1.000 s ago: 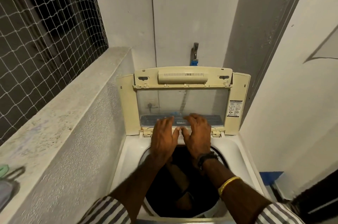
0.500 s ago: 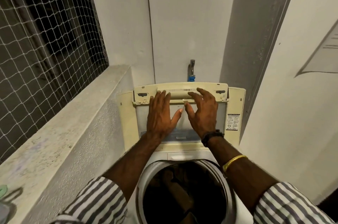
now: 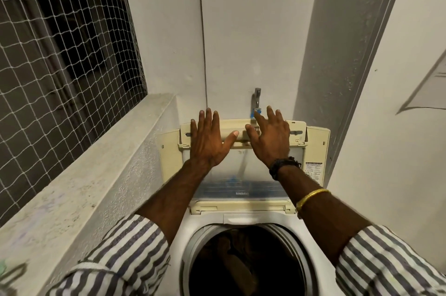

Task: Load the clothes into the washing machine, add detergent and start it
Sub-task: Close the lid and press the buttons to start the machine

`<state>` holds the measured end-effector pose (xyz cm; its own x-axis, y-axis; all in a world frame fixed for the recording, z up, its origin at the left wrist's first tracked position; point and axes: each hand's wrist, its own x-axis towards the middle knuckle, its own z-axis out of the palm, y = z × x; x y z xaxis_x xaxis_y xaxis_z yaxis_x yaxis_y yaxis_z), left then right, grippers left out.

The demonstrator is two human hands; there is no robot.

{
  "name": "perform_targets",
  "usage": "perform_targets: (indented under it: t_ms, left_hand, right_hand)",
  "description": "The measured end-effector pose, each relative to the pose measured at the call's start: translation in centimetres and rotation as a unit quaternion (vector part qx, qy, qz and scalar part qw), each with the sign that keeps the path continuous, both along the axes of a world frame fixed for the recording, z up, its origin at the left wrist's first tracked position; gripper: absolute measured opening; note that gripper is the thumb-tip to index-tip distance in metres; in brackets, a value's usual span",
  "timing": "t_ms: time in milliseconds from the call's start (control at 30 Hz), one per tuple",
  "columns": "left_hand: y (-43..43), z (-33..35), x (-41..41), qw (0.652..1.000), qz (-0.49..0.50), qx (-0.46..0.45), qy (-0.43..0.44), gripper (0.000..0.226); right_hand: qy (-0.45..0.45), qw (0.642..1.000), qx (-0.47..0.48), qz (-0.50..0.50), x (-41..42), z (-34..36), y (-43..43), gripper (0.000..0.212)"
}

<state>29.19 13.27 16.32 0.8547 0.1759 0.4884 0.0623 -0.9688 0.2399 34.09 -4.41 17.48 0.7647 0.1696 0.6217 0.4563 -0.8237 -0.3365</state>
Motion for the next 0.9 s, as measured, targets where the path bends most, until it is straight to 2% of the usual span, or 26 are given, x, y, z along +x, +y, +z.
perform_targets:
  t_ms: [100,200,333,500,900]
  left_hand:
    - [0.9,-0.1,0.5,1.000,0.005,-0.009,0.028,0.093]
    - [1.4,-0.6,0.8,1.000,0.005,0.002,0.020,0.091]
    - [1.6,-0.6,1.0,0.999,0.008,0.017,-0.029,0.082]
    - [1.2,-1.5,0.8,0.999,0.021,0.012,-0.048,0.080]
    - [-0.9,-2.4,-0.9,0.994,0.065,-0.003,-0.085,0.080]
  right_hand:
    - [0.025,0.999,-0.037,-0.007,1.1,-0.5,-0.3,0.059]
    - [0.028,0.998,-0.057,-0.007,1.5,-1.5,-0.6,0.054]
    - [0.022,1.000,-0.020,-0.006,1.8,-2.1,-0.5,0.049]
    - [0.003,1.000,0.012,-0.012,1.4,-2.8,-0.3,0.045]
    - [-0.023,0.999,0.008,-0.032,-0.7,-3.6,-0.8,0.052]
